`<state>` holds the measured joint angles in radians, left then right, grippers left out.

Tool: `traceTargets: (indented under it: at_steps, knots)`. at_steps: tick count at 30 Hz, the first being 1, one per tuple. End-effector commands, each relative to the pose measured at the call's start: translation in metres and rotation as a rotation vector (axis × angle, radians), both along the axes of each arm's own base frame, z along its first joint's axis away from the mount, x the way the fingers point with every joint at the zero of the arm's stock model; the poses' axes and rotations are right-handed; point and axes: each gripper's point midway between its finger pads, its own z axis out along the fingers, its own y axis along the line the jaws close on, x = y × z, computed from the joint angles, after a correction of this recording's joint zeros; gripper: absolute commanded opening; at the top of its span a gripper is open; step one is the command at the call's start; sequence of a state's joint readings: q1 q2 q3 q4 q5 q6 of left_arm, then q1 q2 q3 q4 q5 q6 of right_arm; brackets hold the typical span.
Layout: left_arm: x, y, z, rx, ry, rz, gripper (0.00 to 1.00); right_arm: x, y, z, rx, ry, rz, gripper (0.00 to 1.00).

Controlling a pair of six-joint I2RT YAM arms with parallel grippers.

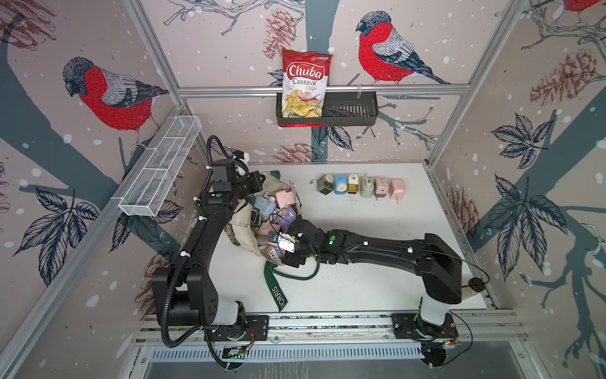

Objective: Take out the pencil sharpeners from the tote bags
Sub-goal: Pick up the pencil sharpener from the canvas bag.

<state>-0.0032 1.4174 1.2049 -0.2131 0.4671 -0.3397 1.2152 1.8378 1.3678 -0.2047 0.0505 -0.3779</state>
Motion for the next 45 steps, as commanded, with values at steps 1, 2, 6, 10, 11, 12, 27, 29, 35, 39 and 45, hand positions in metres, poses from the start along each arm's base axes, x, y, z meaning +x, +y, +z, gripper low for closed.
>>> traceTargets:
  at_steps: [1,2,6,10,11,12,27,29,35,39,45]
  knots:
    - [0.003,-0.004,0.017,0.001,-0.069,-0.024,0.00,0.005,0.008,-0.008,-0.071,-0.086,0.065,0.83]
    - [0.003,-0.004,0.017,0.000,-0.069,-0.024,0.00,0.008,0.010,-0.013,-0.086,-0.096,0.062,0.83]
    - [0.004,-0.004,0.017,-0.001,-0.068,-0.024,0.00,0.018,0.016,-0.027,-0.128,-0.126,0.046,0.86]
    - [0.004,-0.004,0.018,0.000,-0.070,-0.024,0.00,0.026,0.019,-0.038,-0.157,-0.157,0.033,0.89]
    - [0.004,-0.004,0.017,0.001,-0.069,-0.023,0.00,0.030,0.020,-0.039,-0.161,-0.171,0.028,0.90]
    - [0.004,-0.004,0.017,0.001,-0.069,-0.023,0.00,0.031,0.020,-0.040,-0.166,-0.180,0.026,0.90]
    - [0.004,-0.005,0.018,0.000,-0.070,-0.025,0.00,0.040,0.034,-0.064,-0.231,-0.227,0.050,0.95]
    - [0.004,-0.004,0.018,0.000,-0.070,-0.024,0.00,0.044,0.036,-0.068,-0.244,-0.244,0.039,0.95]
    - [0.004,-0.003,0.017,0.000,-0.067,-0.023,0.00,0.049,0.042,-0.075,-0.264,-0.270,0.036,0.97]
    - [0.004,-0.004,0.016,-0.002,-0.066,-0.024,0.00,0.053,0.045,-0.079,-0.273,-0.288,0.024,0.99]
    - [0.004,-0.004,0.017,-0.003,-0.068,-0.026,0.00,0.061,0.051,-0.086,-0.253,-0.296,-0.021,0.97]
